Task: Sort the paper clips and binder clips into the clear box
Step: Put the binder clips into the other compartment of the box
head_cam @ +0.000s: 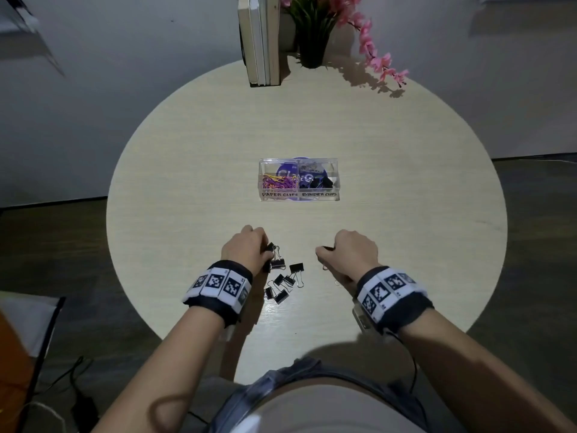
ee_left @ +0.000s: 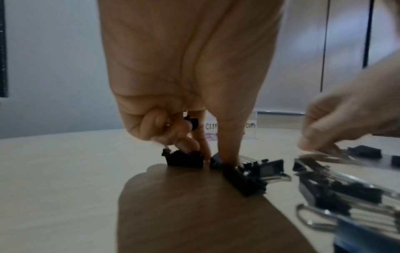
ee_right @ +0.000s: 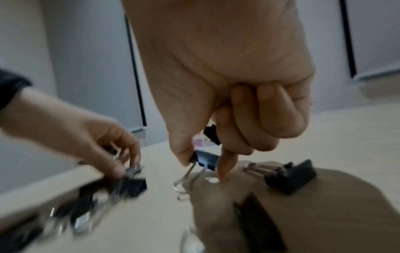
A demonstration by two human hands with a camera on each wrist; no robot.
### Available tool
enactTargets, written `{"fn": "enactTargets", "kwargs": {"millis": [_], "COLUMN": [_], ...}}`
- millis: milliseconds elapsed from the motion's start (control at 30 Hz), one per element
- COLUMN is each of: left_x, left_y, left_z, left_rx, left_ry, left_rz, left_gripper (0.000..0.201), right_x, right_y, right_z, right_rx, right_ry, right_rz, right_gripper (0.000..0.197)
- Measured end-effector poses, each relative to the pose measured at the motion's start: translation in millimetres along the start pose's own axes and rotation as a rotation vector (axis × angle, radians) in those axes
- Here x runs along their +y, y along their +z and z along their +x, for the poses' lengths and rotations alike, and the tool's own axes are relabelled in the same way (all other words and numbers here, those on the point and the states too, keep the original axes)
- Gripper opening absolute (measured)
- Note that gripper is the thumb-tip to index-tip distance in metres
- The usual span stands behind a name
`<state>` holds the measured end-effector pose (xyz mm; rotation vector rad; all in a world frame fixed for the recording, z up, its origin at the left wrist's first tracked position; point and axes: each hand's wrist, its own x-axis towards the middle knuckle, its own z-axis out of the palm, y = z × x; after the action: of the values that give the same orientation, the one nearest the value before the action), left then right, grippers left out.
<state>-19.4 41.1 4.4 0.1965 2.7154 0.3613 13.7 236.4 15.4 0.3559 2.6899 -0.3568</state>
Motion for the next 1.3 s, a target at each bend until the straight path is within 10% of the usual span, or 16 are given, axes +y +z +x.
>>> {"fn": "enactTargets", "kwargs": {"millis": [567,767,1067,1300], "left_x": [27,62,107,69], "left_y": [1,-47,-69,-43], "left_z": [12,50,117,65], "left_rx": [0.05,0.174,0.165,0.197], "left_ry": [0.275,0.4,0.442,0.498], "left_rz": [0.074,-0.017,0.005,-0.114], "left_gripper": [0.017,0.016,0.028,0.018], "right_x": [-6,45,52,52], "right_y": [-83,-30,4,0], "right_z": [73,10,-6,-6], "right_rx": [0.281,-0.055,0.013,-0.033], "right_ry": [-0.072,0.041,-0.075,-0.089], "right_rz": [0.433,0.213,0.211,0.242], "right_gripper": [0.025,0.016,0.022,0.009]}}
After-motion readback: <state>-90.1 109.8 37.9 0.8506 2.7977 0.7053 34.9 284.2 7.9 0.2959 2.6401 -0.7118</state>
